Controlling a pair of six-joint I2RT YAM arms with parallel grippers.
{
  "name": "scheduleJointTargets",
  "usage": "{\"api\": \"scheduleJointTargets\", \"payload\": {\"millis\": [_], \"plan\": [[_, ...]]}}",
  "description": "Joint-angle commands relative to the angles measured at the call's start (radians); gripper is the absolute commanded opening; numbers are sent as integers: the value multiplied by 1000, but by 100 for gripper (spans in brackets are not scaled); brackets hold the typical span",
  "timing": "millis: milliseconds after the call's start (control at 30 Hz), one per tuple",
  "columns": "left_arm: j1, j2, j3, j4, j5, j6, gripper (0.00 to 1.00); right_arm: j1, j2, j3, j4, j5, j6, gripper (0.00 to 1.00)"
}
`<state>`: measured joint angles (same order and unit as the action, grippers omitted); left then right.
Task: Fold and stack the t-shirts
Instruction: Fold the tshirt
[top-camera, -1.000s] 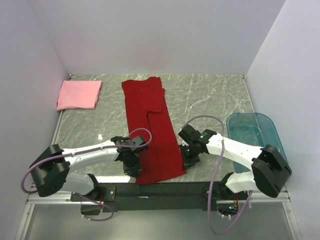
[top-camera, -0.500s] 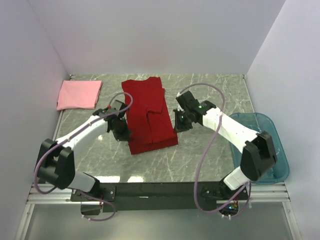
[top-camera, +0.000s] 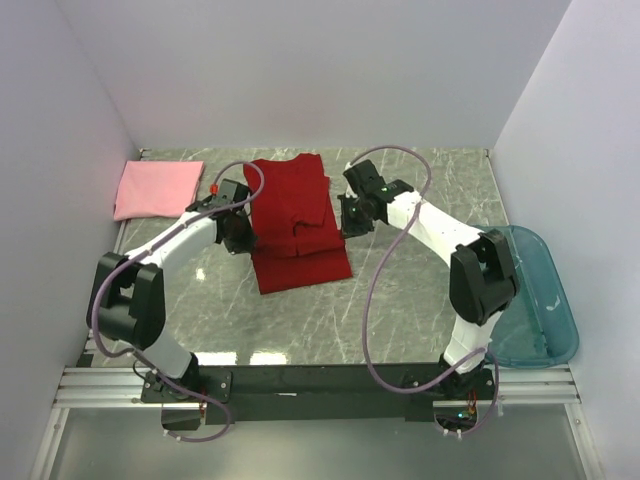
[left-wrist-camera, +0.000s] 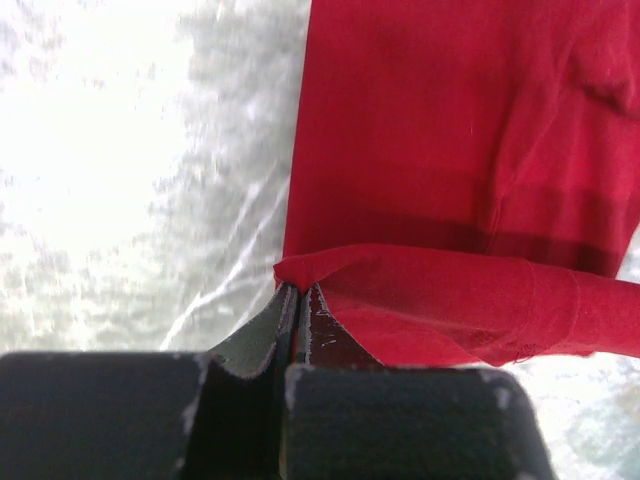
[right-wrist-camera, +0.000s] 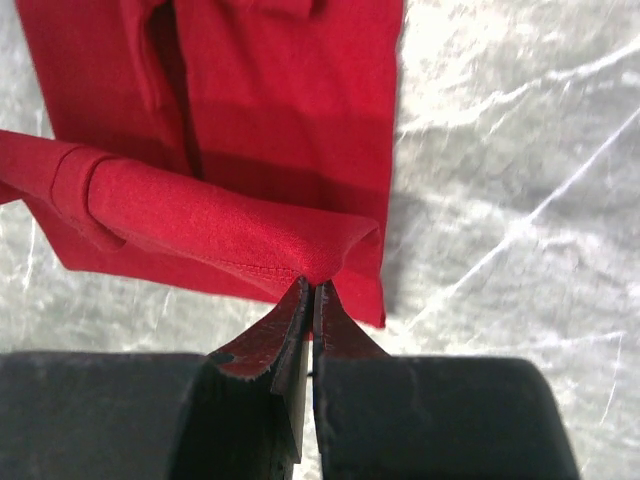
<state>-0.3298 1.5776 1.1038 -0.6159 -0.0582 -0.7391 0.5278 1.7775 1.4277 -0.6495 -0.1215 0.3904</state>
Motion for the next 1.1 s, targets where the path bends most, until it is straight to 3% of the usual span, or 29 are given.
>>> {"api": "scheduleJointTargets", "payload": {"millis": [0, 533, 633, 733, 767, 867, 967, 1067], "plan": [[14, 27, 53, 65, -60, 55, 1, -25, 37, 68, 45, 17, -33, 0], [23, 205, 106, 163, -123, 83, 3, -60, 215, 114, 140, 16, -41, 0], [23, 206, 100, 174, -124, 83, 17, -60, 232, 116, 149, 14, -32, 4], [23, 184, 102, 156, -152, 73, 41, -61, 211, 103, 160, 19, -27, 15], [23, 158, 103, 150, -161, 70, 55, -58, 198, 99, 162, 26, -28, 18], [21, 84, 100, 131, -184, 47, 73, -54, 142, 88, 149, 48, -21, 32], [9, 7, 88, 101, -201, 14, 85, -26, 76, 59, 163, 85, -12, 41], [-43, -74, 44, 88, -233, -40, 85, 9, 7, 1, 194, 109, 5, 43]]}}
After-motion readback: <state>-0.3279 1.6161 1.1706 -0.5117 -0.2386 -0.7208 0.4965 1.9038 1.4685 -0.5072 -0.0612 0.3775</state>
